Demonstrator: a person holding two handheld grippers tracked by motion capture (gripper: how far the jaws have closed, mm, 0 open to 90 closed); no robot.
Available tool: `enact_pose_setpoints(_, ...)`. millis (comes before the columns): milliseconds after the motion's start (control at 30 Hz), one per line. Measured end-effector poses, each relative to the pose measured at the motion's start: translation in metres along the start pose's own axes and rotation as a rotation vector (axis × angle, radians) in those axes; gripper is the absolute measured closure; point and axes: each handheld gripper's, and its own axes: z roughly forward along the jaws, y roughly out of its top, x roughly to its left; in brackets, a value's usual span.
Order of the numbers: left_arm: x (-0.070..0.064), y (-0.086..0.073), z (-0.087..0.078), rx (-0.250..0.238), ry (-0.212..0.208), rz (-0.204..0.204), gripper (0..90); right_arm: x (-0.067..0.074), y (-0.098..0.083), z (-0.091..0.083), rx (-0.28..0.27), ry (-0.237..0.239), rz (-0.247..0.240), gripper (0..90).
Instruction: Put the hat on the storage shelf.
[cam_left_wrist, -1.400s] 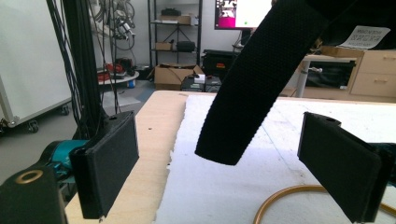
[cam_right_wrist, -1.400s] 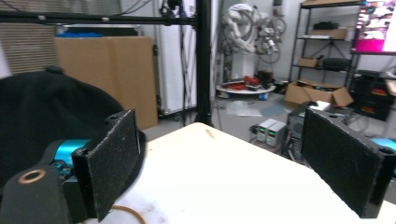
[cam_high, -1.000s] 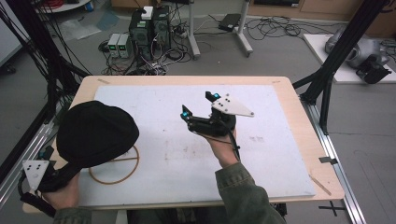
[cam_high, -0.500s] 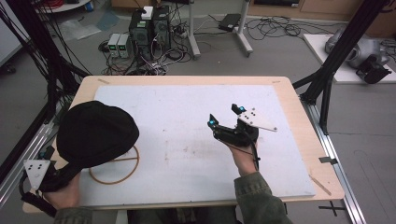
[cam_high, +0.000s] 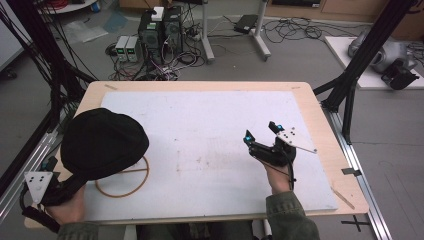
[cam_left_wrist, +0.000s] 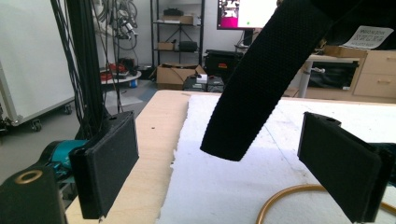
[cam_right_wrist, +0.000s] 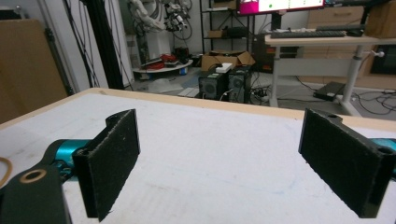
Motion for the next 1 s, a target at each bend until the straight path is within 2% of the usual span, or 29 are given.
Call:
enact_pose_setpoints(233,-0.001,0.000,0.001,0.004,-0.002,0.002,12.6,-0.011,-0.010,-0.010,-0.025,-0.044,0.001,11.8)
enact_pose_setpoints(533,0.001,-0.001,0.000,0.007,0.003,-0.005,12.6,-0.035,-0.033,-0.021,-0.029,-0.149,0.000,11.8)
enact_pose_setpoints(600,0.000,-0.001,0.000,0.006,0.003,-0.006,12.6,-0.039,-0.035,-0.023,-0.037,-0.181,-0.011,11.8)
enact_pose_setpoints(667,0.000,-0.001,-0.001,0.007,0.003,-0.005,12.6,-0.043,-0.037,-0.025,-0.042,-0.212,-0.046,11.8)
enact_pose_setpoints(833,-0.002,-0.001,-0.001,0.008,0.000,0.000,12.6,-0.051,-0.044,-0.027,-0.047,-0.268,-0.038,11.8)
enact_pose_setpoints(1000,-0.004,-0.001,0.000,0.011,-0.004,0.005,12.6,-0.054,-0.050,-0.027,-0.030,-0.280,-0.034,11.8)
